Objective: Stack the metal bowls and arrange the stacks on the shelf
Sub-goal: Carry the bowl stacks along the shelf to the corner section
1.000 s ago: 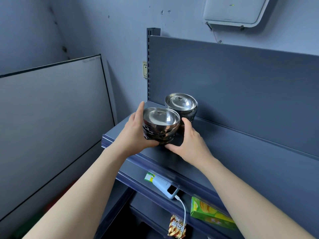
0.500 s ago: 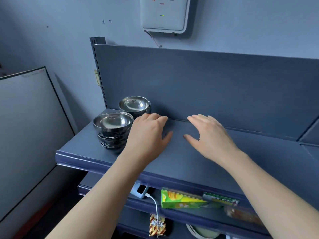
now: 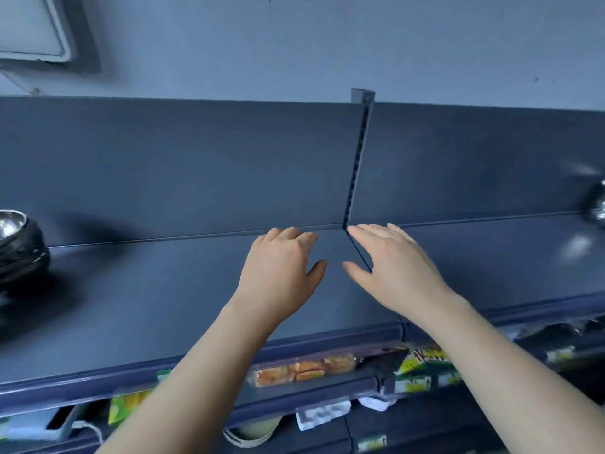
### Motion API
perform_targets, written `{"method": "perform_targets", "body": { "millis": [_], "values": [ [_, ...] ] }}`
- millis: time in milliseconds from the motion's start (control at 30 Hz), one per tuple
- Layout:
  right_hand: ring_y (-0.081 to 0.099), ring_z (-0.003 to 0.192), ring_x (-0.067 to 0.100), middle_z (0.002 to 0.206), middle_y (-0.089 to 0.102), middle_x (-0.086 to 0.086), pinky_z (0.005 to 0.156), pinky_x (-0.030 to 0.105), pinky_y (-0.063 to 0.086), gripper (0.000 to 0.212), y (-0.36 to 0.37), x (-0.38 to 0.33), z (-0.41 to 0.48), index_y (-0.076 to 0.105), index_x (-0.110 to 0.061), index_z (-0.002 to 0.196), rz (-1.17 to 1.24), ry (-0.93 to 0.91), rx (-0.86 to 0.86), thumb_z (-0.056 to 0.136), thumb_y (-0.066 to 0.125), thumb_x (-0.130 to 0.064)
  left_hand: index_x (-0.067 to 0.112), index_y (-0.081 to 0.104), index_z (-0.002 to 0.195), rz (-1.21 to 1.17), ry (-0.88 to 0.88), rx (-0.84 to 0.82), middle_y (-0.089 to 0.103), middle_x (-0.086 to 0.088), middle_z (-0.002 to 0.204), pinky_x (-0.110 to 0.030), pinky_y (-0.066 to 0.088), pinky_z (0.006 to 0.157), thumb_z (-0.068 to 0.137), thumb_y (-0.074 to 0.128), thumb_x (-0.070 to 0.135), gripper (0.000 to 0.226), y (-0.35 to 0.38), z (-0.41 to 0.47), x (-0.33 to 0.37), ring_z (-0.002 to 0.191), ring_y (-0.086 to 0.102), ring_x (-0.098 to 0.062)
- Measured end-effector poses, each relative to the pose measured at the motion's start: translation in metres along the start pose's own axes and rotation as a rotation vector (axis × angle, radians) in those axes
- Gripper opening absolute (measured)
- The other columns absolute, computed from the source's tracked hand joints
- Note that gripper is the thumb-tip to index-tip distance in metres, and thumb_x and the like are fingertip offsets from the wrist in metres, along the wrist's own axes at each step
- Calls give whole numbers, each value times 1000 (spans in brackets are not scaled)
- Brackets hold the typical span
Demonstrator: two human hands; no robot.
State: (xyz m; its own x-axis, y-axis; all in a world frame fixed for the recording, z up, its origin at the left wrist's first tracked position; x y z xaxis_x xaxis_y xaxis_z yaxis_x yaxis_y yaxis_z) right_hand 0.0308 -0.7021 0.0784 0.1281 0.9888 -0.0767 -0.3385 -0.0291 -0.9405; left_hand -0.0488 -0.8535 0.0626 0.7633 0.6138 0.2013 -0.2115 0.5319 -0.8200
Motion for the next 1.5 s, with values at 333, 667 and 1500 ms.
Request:
{"method": "perform_targets", "body": {
  "millis": [333,667,1500],
  "values": [
    [42,135,17,146,49,0,119,32,18,57,-22,174,-69,42,-15,145,-88,257,-20,96,54,-40,12,64,115,-135,176,-111,68,-6,106,-39,47,86,87,60,38,38,98,67,155,99,59,-32],
    [44,134,18,145,50,1,119,34,21,58,-28,326,-80,42,-13,145,-142,466,-20,96,54,-40,19,54,129,-247,333,-219,62,0,116,-33,40,94,92,51,44,45,190,161,270,110,53,-24],
    [51,123,21,138,54,2,109,29,28,60,-63,700,-94,36,-16,148,-72,649,-7,96,54,-40,21,53,128,-283,327,-348,61,-1,119,-34,42,95,88,57,41,46,392,355,532,114,53,-24]
  ]
}}
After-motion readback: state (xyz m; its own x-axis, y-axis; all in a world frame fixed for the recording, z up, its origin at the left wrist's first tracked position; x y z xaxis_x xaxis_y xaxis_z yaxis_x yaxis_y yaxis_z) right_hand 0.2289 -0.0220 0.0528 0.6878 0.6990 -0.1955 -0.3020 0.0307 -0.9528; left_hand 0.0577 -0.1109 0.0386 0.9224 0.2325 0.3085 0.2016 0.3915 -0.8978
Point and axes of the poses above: each hand's wrist, its own z-axis towards the middle knuckle, its own y-axis out of the palm, x = y × z, the point moved 1 cm from there along z, towards the middle knuckle
